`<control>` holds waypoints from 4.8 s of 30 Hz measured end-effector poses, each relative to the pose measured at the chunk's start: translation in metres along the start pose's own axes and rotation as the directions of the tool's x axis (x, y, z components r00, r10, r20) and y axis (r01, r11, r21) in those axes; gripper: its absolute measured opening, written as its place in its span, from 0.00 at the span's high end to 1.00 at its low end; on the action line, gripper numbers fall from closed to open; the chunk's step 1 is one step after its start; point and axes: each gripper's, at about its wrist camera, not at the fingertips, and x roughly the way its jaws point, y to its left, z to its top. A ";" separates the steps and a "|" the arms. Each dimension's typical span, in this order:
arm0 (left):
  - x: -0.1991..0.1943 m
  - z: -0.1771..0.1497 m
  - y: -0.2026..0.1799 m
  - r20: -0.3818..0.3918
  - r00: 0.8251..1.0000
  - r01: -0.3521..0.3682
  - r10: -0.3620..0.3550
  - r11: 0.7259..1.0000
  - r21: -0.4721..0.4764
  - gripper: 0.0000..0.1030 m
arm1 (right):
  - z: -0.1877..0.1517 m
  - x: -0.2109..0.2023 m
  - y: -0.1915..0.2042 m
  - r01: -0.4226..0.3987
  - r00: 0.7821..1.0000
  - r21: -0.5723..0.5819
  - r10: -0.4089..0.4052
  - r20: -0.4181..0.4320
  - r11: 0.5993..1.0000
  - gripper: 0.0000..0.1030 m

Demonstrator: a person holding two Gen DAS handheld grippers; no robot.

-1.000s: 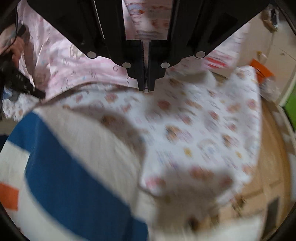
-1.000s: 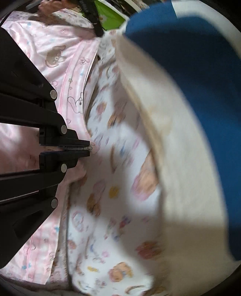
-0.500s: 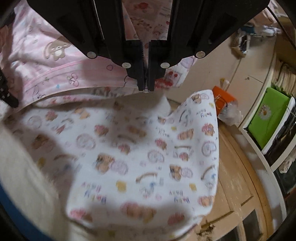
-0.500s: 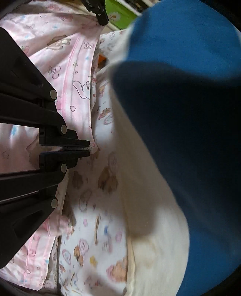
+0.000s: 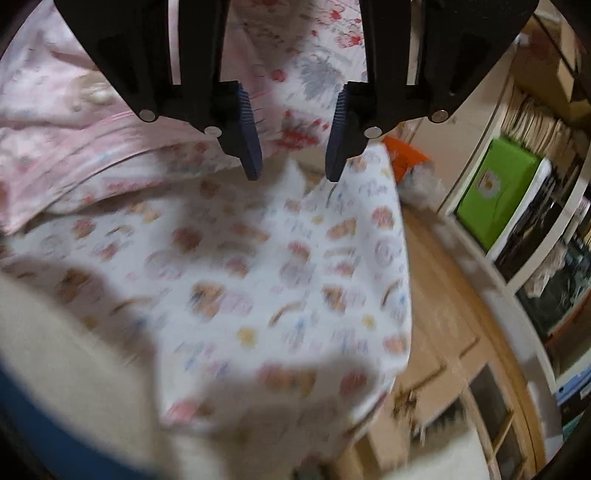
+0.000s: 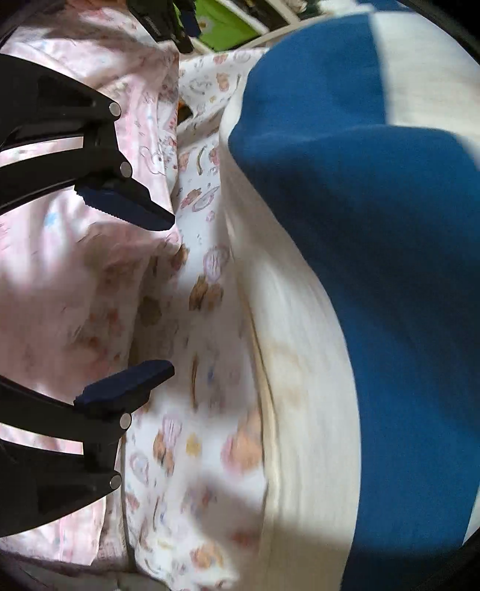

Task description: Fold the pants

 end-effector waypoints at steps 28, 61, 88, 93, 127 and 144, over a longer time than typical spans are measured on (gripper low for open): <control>-0.089 0.039 -0.271 -0.036 0.821 0.566 -0.570 0.802 0.191 0.41 | -0.058 -0.103 -0.233 0.218 0.975 0.291 -0.220 -0.024 0.932 0.29; -0.047 0.028 -0.253 -0.008 0.927 0.368 -0.374 0.908 0.198 0.97 | -0.093 -0.004 -0.252 0.149 0.971 0.320 -0.076 -0.228 0.936 0.64; -0.074 0.010 -0.296 0.137 0.881 0.394 -0.453 0.863 0.316 0.37 | -0.088 -0.029 -0.233 0.370 0.929 0.188 -0.360 -0.087 0.910 0.80; -0.087 0.013 -0.282 0.177 0.833 0.474 -0.524 0.841 0.262 0.17 | -0.086 -0.050 -0.223 0.306 0.949 0.192 -0.314 0.013 0.933 0.43; -0.349 -0.148 -0.017 0.691 0.670 0.299 -0.272 0.951 0.085 0.01 | -0.162 -0.374 -0.091 0.133 0.776 0.157 -0.201 0.598 0.979 0.00; -0.354 -0.242 0.023 0.658 0.728 0.267 -0.192 0.963 -0.014 0.01 | -0.250 -0.402 -0.039 0.076 0.852 0.204 -0.170 0.495 0.976 0.00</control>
